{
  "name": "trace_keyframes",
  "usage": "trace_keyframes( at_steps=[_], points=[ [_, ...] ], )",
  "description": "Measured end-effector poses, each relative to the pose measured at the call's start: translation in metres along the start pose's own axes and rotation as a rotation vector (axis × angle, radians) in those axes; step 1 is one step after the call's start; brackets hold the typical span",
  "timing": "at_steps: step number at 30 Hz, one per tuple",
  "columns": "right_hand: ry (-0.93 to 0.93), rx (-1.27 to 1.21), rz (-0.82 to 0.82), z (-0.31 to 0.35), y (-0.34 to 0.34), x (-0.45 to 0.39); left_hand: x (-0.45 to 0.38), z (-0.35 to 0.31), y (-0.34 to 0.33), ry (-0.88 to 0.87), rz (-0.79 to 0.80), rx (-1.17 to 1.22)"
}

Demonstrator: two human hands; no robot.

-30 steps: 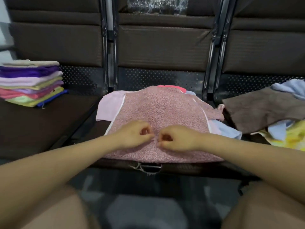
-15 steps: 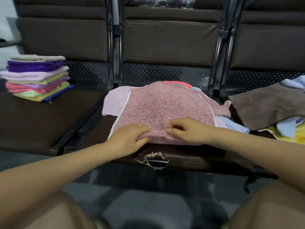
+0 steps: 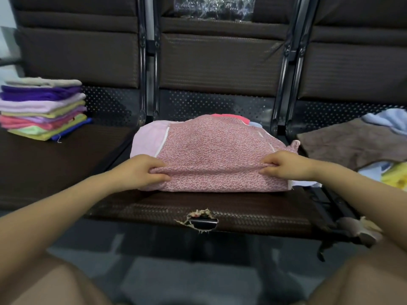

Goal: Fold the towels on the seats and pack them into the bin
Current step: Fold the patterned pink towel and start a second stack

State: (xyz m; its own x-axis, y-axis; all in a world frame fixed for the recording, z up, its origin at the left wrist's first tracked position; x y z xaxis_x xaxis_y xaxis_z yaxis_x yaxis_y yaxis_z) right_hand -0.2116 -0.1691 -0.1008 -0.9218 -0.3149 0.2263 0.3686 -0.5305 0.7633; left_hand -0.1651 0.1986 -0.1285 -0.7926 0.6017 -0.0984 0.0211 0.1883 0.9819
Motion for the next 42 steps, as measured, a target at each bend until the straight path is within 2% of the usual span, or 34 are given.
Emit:
trace_keyframes(
  at_steps=[2,6,9,11,14,16,17,19,26,30,34,36,42],
  points=[
    [-0.048,-0.058,0.011,-0.011,0.001,0.006,0.005,0.012,0.003,0.087,-0.005,0.094],
    [-0.07,-0.264,-0.021,-0.014,0.0,0.023,0.017,0.018,0.001,0.24,-0.025,0.486],
    [-0.123,-0.384,-0.106,-0.009,-0.001,0.036,0.03,0.001,-0.001,0.285,-0.061,0.54],
    [-0.083,-0.461,-0.118,-0.009,0.001,0.04,0.039,-0.007,-0.002,0.308,-0.083,0.566],
    [-0.063,-0.712,0.001,-0.002,0.002,0.052,0.051,-0.015,0.003,0.35,-0.1,0.674],
    [-0.093,-0.734,0.119,0.002,0.0,0.057,0.054,-0.018,0.003,0.378,-0.073,0.704],
    [-0.095,-0.721,0.168,0.004,0.001,0.055,0.053,-0.016,0.001,0.391,-0.054,0.691],
    [-0.1,-0.679,0.144,0.01,0.005,0.051,0.048,-0.014,0.002,0.424,-0.038,0.657],
    [-0.107,-0.626,-0.208,0.016,0.038,0.016,-0.022,0.004,0.009,0.516,-0.113,0.442],
    [-0.15,-0.459,-0.408,-0.002,0.042,-0.019,-0.054,0.019,0.005,0.54,-0.107,0.353],
    [-0.277,-0.203,-0.355,-0.029,0.029,-0.052,-0.075,0.029,-0.017,0.534,0.04,0.199],
    [-0.305,-0.235,-0.359,-0.037,0.025,-0.064,-0.083,0.032,-0.029,0.494,0.11,0.113],
    [-0.394,-0.343,-0.334,-0.045,0.032,-0.073,-0.093,0.042,-0.039,0.378,0.088,0.003]
  ],
)
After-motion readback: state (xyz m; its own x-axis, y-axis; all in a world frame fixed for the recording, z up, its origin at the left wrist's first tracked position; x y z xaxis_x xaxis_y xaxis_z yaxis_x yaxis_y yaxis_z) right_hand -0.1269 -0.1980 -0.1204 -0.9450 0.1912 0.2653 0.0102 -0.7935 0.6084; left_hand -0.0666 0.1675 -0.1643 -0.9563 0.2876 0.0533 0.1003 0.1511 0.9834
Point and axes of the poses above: each hand's wrist, its own x-axis away from the middle knuckle, its own y-axis out of the back of the hand, z = x × y, the point moved 2 cm from there along -x, towards the middle knuckle, and after that the axes turned 15 degrees about -x, right-handed, at the moved point
